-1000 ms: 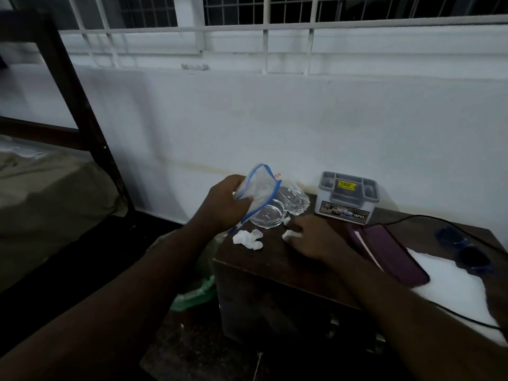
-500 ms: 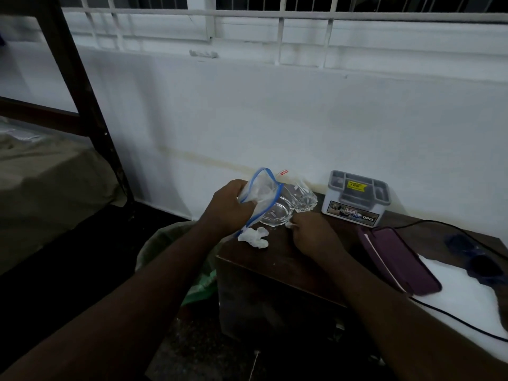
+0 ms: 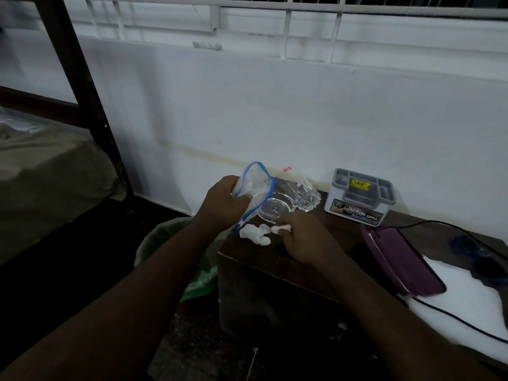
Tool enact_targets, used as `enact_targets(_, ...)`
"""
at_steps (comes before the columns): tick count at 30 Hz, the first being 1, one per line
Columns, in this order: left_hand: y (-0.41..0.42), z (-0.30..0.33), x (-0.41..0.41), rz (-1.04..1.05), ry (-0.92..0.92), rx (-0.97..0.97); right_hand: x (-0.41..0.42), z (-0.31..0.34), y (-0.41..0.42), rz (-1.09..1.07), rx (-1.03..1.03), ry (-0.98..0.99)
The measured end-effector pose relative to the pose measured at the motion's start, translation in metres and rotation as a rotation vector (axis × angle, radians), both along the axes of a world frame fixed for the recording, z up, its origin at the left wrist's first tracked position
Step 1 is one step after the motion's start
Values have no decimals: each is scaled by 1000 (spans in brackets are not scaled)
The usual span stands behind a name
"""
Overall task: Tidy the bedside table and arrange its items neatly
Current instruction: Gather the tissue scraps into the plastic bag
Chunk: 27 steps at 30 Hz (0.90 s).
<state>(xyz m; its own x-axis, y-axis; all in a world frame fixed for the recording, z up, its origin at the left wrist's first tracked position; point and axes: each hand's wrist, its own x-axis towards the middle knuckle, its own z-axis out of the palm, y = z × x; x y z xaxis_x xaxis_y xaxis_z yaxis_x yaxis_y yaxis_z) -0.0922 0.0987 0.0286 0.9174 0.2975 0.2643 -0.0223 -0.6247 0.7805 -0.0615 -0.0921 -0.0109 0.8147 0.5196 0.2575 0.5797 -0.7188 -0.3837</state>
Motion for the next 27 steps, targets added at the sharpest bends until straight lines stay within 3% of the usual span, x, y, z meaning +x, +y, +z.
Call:
enact_targets(3, 6, 0, -2, 23, 2, -32, -15, 9, 26, 136, 139, -66)
enact_targets(10, 25, -12, -3, 66, 77, -38, -17, -19, 49, 162, -95, -63)
enact_targets(19, 43, -22, -2, 154, 179, -179, -20, -30, 62, 168, -71, -76)
enact_targets(27, 79, -29, -3, 342, 257, -550, 8, -5, 133, -22, 429, 200)
